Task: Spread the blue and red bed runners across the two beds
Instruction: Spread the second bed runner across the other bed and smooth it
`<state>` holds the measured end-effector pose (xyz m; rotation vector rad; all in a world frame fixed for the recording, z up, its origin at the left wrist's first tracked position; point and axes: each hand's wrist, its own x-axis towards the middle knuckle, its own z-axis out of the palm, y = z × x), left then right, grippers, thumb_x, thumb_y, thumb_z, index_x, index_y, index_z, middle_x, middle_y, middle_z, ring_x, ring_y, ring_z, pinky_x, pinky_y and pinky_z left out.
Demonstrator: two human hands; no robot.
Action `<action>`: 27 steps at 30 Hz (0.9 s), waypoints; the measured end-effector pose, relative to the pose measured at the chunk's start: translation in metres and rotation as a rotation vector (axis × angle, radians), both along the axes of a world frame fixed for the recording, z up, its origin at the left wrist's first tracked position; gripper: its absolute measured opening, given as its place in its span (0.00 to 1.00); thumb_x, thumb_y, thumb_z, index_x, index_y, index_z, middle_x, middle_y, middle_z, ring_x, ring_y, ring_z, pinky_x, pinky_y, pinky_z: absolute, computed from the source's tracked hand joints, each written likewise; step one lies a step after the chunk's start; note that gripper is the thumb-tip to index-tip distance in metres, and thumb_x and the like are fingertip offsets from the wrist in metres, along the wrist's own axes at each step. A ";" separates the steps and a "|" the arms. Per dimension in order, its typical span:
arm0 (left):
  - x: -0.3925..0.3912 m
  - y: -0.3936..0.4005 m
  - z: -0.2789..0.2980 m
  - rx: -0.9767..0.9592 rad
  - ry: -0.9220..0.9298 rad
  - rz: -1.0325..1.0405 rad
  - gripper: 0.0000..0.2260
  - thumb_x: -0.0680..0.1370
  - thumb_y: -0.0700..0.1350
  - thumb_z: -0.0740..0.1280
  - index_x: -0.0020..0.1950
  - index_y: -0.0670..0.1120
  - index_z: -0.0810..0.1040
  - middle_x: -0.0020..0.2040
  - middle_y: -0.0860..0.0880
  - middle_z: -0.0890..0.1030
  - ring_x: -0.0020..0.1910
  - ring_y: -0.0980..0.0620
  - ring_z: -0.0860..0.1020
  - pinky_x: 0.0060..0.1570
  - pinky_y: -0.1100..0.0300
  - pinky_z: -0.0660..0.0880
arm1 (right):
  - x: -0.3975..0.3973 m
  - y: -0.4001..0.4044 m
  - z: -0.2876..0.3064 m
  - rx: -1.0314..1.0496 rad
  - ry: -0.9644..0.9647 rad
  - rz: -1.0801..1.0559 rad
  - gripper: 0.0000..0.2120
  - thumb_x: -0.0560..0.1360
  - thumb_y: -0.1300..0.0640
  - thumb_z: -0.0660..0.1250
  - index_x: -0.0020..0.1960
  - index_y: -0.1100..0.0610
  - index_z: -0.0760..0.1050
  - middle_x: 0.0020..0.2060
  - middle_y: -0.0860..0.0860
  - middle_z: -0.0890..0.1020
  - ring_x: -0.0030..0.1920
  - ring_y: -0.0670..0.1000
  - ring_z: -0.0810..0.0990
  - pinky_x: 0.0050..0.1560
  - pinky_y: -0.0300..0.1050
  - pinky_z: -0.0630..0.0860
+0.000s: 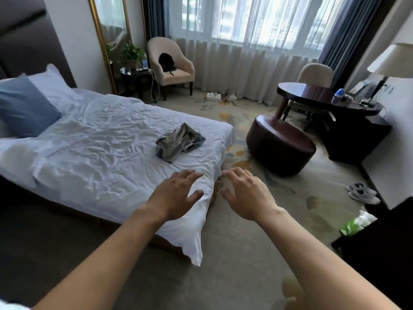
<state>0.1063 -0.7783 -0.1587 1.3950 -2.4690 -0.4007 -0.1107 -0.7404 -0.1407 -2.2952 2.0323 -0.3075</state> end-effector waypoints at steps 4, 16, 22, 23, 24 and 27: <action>-0.045 -0.086 -0.010 0.023 -0.008 -0.007 0.25 0.81 0.59 0.59 0.77 0.56 0.61 0.76 0.56 0.63 0.74 0.53 0.63 0.70 0.54 0.65 | -0.043 -0.084 -0.006 -0.001 -0.022 -0.001 0.24 0.79 0.43 0.61 0.73 0.48 0.66 0.70 0.48 0.72 0.69 0.52 0.69 0.67 0.51 0.68; -0.159 -0.342 -0.038 0.106 -0.041 0.128 0.24 0.81 0.59 0.59 0.77 0.56 0.62 0.76 0.56 0.63 0.74 0.55 0.62 0.69 0.56 0.64 | -0.167 -0.365 -0.031 0.000 -0.011 0.142 0.25 0.78 0.43 0.61 0.74 0.48 0.66 0.69 0.48 0.73 0.68 0.52 0.71 0.66 0.51 0.71; -0.169 -0.450 -0.045 0.131 -0.018 0.284 0.24 0.81 0.59 0.59 0.76 0.58 0.62 0.77 0.56 0.62 0.75 0.54 0.62 0.70 0.52 0.66 | -0.181 -0.506 -0.038 0.028 -0.008 0.272 0.24 0.79 0.42 0.61 0.73 0.47 0.65 0.69 0.47 0.72 0.67 0.52 0.72 0.63 0.50 0.72; -0.169 -0.471 -0.050 0.142 -0.013 0.308 0.24 0.81 0.59 0.59 0.76 0.57 0.62 0.77 0.56 0.62 0.75 0.54 0.61 0.70 0.52 0.65 | -0.179 -0.532 -0.042 0.037 -0.015 0.290 0.24 0.79 0.42 0.61 0.73 0.47 0.65 0.69 0.47 0.72 0.67 0.52 0.72 0.62 0.51 0.72; -0.168 -0.493 -0.056 0.150 -0.009 0.330 0.24 0.81 0.58 0.59 0.77 0.57 0.62 0.77 0.56 0.61 0.75 0.54 0.61 0.70 0.52 0.65 | -0.178 -0.560 -0.048 0.048 -0.014 0.310 0.24 0.79 0.42 0.61 0.73 0.46 0.65 0.69 0.47 0.72 0.67 0.52 0.72 0.62 0.51 0.73; -0.163 -0.554 -0.075 0.151 -0.012 0.375 0.23 0.82 0.58 0.58 0.77 0.56 0.62 0.77 0.55 0.62 0.75 0.53 0.61 0.71 0.54 0.62 | -0.165 -0.632 -0.065 0.065 0.004 0.370 0.24 0.79 0.43 0.61 0.73 0.47 0.65 0.69 0.47 0.72 0.67 0.53 0.72 0.63 0.52 0.73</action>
